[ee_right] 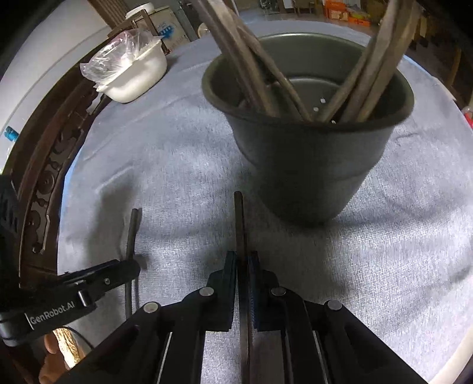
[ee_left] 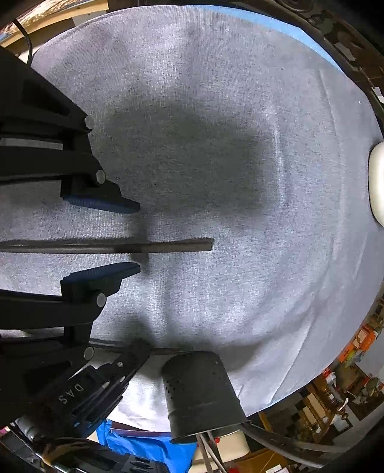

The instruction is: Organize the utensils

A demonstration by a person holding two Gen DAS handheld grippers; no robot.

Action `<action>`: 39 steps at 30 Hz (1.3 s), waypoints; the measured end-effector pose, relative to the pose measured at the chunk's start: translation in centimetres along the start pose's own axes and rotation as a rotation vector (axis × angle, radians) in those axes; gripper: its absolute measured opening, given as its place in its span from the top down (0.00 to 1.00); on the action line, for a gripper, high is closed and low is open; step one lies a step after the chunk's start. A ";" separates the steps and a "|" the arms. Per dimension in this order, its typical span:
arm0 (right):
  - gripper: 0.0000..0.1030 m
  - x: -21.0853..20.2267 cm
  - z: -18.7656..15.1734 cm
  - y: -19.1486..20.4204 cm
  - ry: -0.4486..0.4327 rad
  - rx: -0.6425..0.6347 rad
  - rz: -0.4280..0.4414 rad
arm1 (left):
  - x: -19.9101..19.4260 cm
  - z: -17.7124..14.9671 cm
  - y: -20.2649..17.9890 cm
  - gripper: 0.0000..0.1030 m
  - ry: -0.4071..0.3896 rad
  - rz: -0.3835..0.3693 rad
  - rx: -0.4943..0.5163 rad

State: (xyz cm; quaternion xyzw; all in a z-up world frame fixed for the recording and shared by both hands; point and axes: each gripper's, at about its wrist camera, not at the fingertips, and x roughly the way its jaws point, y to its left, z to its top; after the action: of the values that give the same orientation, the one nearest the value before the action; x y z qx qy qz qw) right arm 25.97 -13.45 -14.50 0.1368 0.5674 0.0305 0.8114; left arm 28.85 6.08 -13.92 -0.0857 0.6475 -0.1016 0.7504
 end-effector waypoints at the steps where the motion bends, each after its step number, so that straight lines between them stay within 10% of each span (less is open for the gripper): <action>1: 0.91 -0.1 0.0 0.0 -0.003 0.001 0.002 | 0.1 0.0 -0.2 0.72 0.003 -0.002 0.001; 8: 0.92 -1.1 -0.3 -0.4 -0.024 0.012 0.062 | 0.6 0.2 -0.4 0.91 0.010 -0.005 0.003; 17: 0.92 -5.2 -0.5 -0.1 -0.109 -0.014 0.175 | -1.9 0.3 -0.3 0.94 -0.062 -0.013 0.003; 26: 0.89 -4.0 -0.3 -0.7 -0.012 0.024 0.179 | -3.3 -0.4 0.4 0.94 -0.065 -0.025 0.013; 30: 0.73 -3.2 -0.2 0.2 -0.003 -0.013 0.129 | -3.3 -0.8 0.3 0.94 -0.050 -0.031 0.010; 33: 0.33 -3.0 0.0 0.6 -0.026 -0.031 0.091 | -2.7 -0.7 0.4 0.94 -0.030 -0.036 0.022; 36: 0.35 -3.1 0.3 0.8 -0.057 -0.033 0.061 | -1.3 -1.4 0.3 0.93 -0.009 -0.035 0.032; 39: 0.72 -2.4 0.6 0.9 -0.036 -0.045 0.022 | -0.2 -0.9 0.4 0.93 0.013 -0.037 0.032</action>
State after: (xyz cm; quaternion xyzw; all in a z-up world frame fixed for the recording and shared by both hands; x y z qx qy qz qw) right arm 25.79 -13.18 -11.84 0.1251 0.5504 0.0496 0.8240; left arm 27.97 6.55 -13.93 -0.0848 0.6489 -0.1264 0.7455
